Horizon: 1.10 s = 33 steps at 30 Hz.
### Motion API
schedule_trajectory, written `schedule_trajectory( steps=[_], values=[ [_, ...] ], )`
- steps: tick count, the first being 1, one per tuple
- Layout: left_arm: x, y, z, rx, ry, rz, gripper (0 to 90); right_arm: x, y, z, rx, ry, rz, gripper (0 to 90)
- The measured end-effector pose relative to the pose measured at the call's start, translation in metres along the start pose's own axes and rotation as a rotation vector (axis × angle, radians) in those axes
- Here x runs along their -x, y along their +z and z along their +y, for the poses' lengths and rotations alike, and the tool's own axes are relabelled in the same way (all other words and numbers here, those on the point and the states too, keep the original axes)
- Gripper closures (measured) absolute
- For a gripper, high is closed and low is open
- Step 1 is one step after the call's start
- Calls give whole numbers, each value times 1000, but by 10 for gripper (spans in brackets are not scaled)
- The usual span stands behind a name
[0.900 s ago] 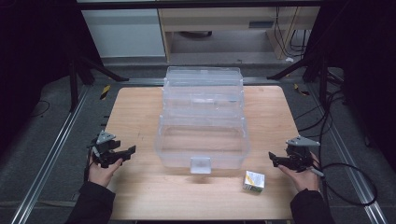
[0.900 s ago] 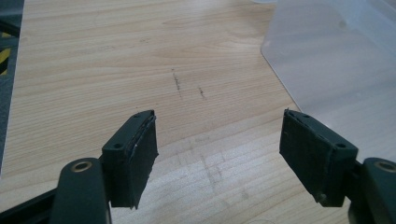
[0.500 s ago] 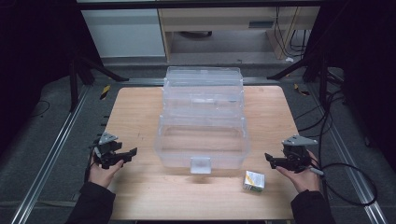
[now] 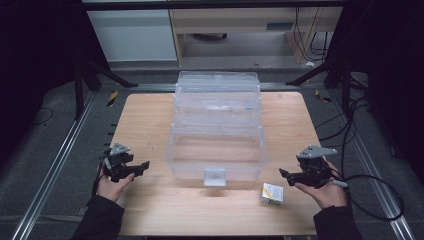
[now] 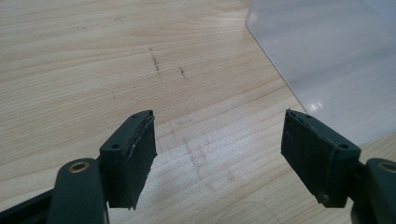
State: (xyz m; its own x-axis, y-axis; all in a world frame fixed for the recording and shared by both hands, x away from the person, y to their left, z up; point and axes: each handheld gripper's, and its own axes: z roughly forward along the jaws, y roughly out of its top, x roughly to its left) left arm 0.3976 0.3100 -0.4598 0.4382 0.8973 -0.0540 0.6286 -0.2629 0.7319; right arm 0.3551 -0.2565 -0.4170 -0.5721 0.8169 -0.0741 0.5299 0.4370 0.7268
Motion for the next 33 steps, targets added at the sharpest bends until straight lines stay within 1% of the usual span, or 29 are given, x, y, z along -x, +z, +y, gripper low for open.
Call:
schedule_trajectory(
  steps=[1,2,4,6,7,9,10,11,17,25,30,33],
  values=[
    [0,1,0,-5,3,0,252,-3,-3,1,-7,-18,14,233],
    [1,1,0,-8,3,0,250,-4,-3,1,-11,-23,18,238],
    [1,2,-1,-11,5,-1,249,-8,-4,1,-31,-50,22,244],
    [1,2,-1,-11,5,-1,248,-9,-4,1,-37,-60,25,245],
    [1,1,-1,-11,7,-1,248,-13,-3,2,-51,-77,34,251],
    [1,1,-1,-12,7,-3,247,-16,-3,2,-65,-92,46,259],
    [1,2,-1,-18,4,-7,247,-18,-3,3,-68,-98,53,262],
    [1,2,-1,-18,4,-7,247,-18,-3,3,-68,-98,53,262],
    [1,2,-2,-22,0,-5,247,-27,-3,4,-98,-131,88,303],
    [1,3,-2,-33,8,-5,244,-34,2,4,-143,-162,131,328],
    [1,3,-3,-35,6,-8,244,-40,7,3,-167,-178,154,336],
    [1,3,-3,-38,7,-9,244,-44,11,3,-189,-202,174,339]
  ],
)
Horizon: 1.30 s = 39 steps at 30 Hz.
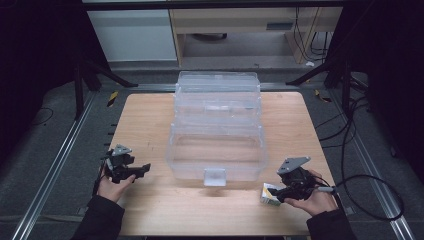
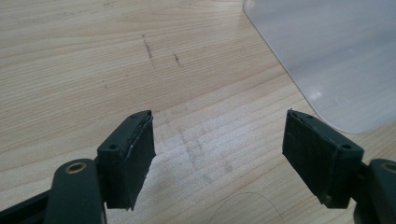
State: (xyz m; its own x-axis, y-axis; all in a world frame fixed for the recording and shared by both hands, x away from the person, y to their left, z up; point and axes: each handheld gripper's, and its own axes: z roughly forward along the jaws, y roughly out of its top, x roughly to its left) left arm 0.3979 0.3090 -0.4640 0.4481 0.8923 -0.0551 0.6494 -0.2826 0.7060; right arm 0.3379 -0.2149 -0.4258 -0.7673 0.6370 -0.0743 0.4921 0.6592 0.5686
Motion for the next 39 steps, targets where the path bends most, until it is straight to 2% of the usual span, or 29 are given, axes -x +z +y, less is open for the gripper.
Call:
schedule_trajectory(
  steps=[3,7,12,23,29,39],
  values=[
    [0,0,0,-1,2,2,244,-3,4,1,-15,-14,14,341],
    [0,1,0,-1,1,2,244,-5,11,0,-35,-5,42,345],
    [0,1,0,-4,4,3,244,-7,20,-2,-78,-28,63,365],
    [0,2,0,-15,7,5,244,-10,29,-4,-143,-73,63,413],
    [0,3,-1,-19,7,5,243,-12,32,-3,-165,-68,67,436],
    [0,4,-1,-30,14,7,242,-17,37,0,-203,-64,46,439]
  ],
)
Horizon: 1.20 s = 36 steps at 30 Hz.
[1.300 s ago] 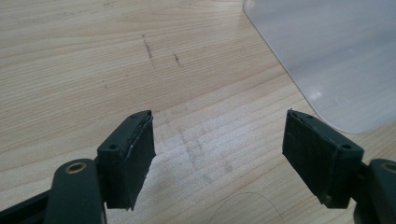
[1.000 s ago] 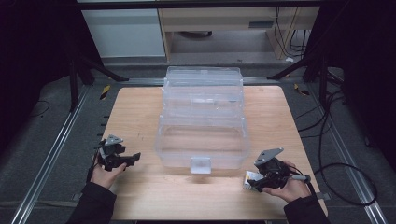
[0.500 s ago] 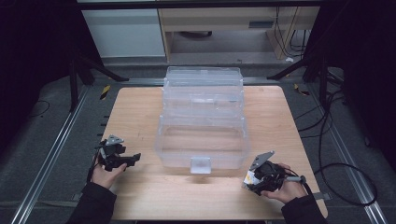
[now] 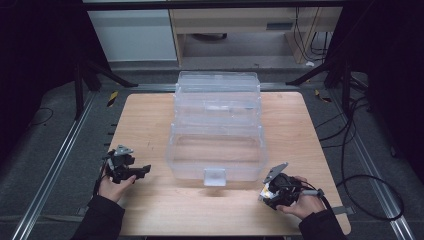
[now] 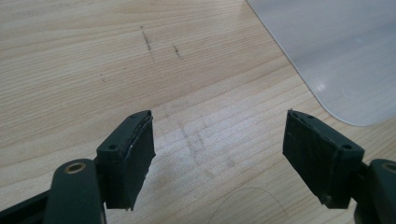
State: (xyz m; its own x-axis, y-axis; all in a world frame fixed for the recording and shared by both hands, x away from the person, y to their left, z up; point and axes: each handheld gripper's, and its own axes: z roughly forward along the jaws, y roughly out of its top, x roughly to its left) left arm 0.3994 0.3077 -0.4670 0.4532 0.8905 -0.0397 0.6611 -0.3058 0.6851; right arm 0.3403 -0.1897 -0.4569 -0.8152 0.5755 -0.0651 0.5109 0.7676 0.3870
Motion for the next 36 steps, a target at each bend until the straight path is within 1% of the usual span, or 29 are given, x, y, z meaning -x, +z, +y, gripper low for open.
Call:
schedule_trajectory(
  steps=[7,12,13,14,15,16,17,18,20,21,22,23,24,25,26,27,28,29,30,34,36],
  values=[
    [0,0,0,-5,3,0,242,-3,2,2,-20,15,-3,450],
    [0,0,0,0,-1,1,242,-2,1,3,-7,26,7,454],
    [0,0,0,3,-2,3,242,1,-3,2,12,37,0,455],
    [0,0,0,3,-2,3,243,2,-5,1,19,47,-9,455],
    [0,0,0,3,-3,2,243,2,-5,1,19,47,-9,455],
    [0,0,0,4,-4,2,243,8,-11,-2,38,70,-32,455],
    [0,0,0,4,-4,2,243,10,-13,-3,40,80,-41,455],
    [0,-1,0,7,-5,3,243,10,-13,-3,40,80,-41,455],
    [0,-1,0,8,-6,4,243,20,-20,-11,55,131,-81,454],
    [0,-1,0,9,-7,4,243,20,-20,-11,55,131,-81,454],
    [0,-1,0,9,-7,5,244,26,-23,-15,58,160,-103,454],
    [0,-1,0,9,-7,4,244,26,-23,-15,58,160,-103,454],
    [0,-1,0,10,-7,4,245,29,-24,-18,59,174,-115,454],
    [0,-1,0,11,-9,2,247,34,-25,-23,58,207,-136,454],
    [0,-1,0,11,-9,2,250,34,-25,-23,58,207,-136,454],
    [0,-1,0,14,-10,2,252,40,-25,-28,54,232,-153,454],
    [0,-1,0,15,-10,1,253,42,-25,-30,50,244,-160,454],
    [0,-1,0,15,-10,1,255,42,-25,-30,50,244,-160,454],
    [0,-1,0,15,-10,1,255,46,-25,-35,45,264,-177,454],
    [0,-1,1,17,-10,-2,263,54,-25,-43,35,305,-192,453],
    [0,-2,1,16,-8,-2,267,57,-24,-47,32,319,-198,453]
  ],
)
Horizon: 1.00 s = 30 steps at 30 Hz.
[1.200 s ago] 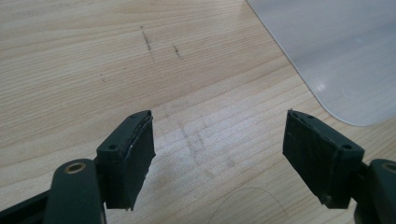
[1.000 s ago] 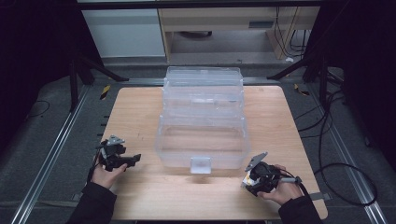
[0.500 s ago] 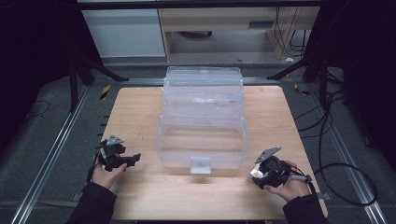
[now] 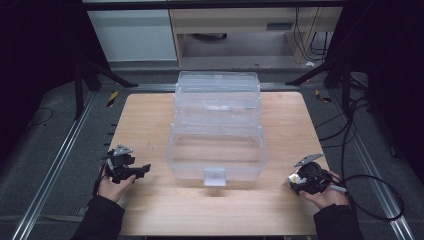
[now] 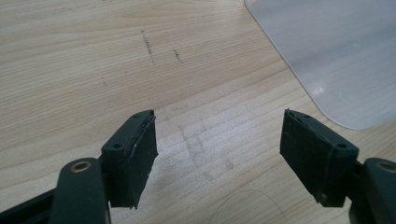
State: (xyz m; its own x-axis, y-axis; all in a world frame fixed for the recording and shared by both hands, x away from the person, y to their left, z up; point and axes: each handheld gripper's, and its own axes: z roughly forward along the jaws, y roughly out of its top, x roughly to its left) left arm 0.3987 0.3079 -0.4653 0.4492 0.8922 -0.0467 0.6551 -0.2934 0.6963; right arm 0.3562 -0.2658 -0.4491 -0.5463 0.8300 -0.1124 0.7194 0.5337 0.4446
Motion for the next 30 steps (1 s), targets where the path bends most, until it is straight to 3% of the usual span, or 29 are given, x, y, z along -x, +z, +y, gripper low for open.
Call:
schedule_trajectory(
  steps=[7,14,21,22,26,30],
  values=[
    [0,-1,0,7,1,-5,288,6,7,-6,-39,26,-10,448],
    [3,-3,3,19,-1,-20,318,7,7,-6,-28,24,-21,388],
    [11,-15,16,77,10,-36,347,6,-8,2,109,25,-51,358],
    [12,-17,18,86,17,-37,364,4,-13,6,155,21,-56,359],
    [21,-28,31,126,36,-48,377,-3,-26,18,258,34,-31,383],
    [33,-35,42,152,67,-64,387,-13,-37,32,323,19,-19,399]
  ],
)
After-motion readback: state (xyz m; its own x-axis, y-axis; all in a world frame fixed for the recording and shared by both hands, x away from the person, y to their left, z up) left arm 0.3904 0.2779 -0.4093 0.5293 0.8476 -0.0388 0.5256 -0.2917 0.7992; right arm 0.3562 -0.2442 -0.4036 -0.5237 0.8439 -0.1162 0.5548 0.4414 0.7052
